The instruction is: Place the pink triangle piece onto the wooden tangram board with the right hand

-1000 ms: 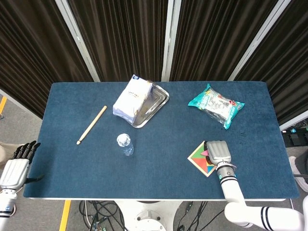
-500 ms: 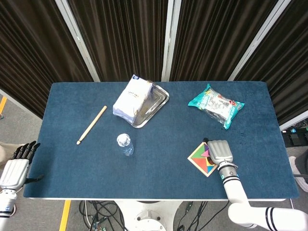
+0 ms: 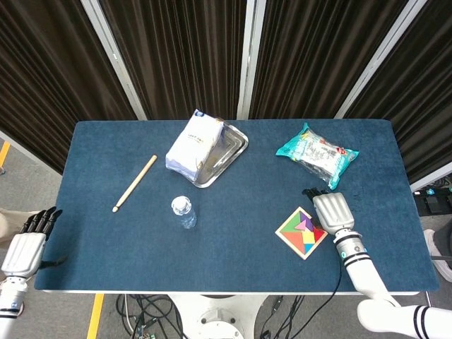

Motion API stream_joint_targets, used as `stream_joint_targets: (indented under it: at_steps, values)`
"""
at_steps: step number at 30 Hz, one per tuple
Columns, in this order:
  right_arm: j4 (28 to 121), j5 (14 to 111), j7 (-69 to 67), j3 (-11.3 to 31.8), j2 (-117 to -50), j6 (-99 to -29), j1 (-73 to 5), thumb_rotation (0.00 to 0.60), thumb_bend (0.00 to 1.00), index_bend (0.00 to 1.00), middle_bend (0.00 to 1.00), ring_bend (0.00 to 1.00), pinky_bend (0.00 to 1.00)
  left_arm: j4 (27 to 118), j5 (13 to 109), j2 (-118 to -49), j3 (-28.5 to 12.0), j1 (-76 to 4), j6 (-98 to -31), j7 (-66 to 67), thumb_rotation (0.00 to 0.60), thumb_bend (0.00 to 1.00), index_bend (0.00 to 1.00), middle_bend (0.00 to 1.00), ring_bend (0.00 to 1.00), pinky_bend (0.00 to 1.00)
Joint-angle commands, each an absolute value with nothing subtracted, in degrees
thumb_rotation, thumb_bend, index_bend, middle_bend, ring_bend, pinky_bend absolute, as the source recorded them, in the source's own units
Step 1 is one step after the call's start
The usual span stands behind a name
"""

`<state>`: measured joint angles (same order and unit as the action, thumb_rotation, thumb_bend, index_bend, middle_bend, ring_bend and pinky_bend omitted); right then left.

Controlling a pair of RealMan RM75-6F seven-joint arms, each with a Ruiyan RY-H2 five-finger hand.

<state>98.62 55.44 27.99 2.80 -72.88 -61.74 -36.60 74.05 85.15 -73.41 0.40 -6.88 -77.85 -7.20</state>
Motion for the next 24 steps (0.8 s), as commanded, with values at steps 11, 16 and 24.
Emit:
stream_joint_targets:
  at_steps: [11, 16, 24]
  values:
    - [81.43, 75.12, -1.17, 0.04, -73.47, -46.71, -36.25, 0.555, 0.75, 0.21, 0.0, 0.0, 0.0, 76.91, 84.65, -72.27, 0.26, -7.28, -77.24, -4.25, 0.6, 0.0, 0.04, 0.0, 0.0, 0.1]
    - [80.92, 78.58, -3.98, -0.36, -73.56, -48.72, -35.35, 0.495, 0.83, 0.29, 0.0, 0.0, 0.0, 77.6, 84.7, -71.99, 0.18, -7.43, -77.29, -3.78, 0.6, 0.0, 0.04, 0.0, 0.0, 0.1]
    - [80.39, 80.57, -5.65, -0.77, -73.76, -49.42, -34.64, 0.486, 0.86, 0.35, 0.0, 0.0, 0.0, 77.62, 84.51, -72.02, 0.19, -7.42, -77.23, -3.72, 0.6, 0.0, 0.04, 0.0, 0.0, 0.1]
